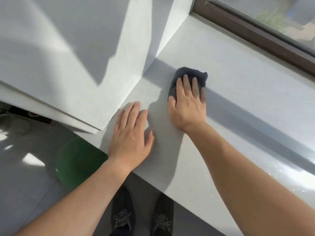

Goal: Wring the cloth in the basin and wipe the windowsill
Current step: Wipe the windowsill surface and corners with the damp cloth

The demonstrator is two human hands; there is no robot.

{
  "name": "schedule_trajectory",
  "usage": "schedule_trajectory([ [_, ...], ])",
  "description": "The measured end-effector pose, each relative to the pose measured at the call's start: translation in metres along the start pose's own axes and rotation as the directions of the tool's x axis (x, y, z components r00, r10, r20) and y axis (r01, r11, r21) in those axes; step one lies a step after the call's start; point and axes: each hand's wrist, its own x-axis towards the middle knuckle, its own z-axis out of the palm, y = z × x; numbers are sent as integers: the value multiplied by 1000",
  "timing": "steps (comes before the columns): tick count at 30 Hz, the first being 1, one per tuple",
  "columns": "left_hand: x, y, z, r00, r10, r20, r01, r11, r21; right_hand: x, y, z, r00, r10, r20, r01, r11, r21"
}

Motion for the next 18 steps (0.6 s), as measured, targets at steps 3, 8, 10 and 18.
schedule_trajectory([
  [3, 5, -6, 0, 1000, 3, -18, -3, 1000, 25, 25, -31, 2, 937, -326, 125, 333, 943, -30],
  [8, 11, -11, -4, 999, -20, -30, 19, 999, -37, 5, 23, -11, 954, -278, 110, 283, 959, -32],
  [10, 12, -11, -4, 999, -28, -25, 26, 998, -49, -13, 42, -14, 982, -163, 99, 167, 985, -32],
  [18, 12, -23, -7, 979, -73, -188, 40, 984, -172, 31, -42, 9, 846, -502, 177, 523, 848, -92],
])
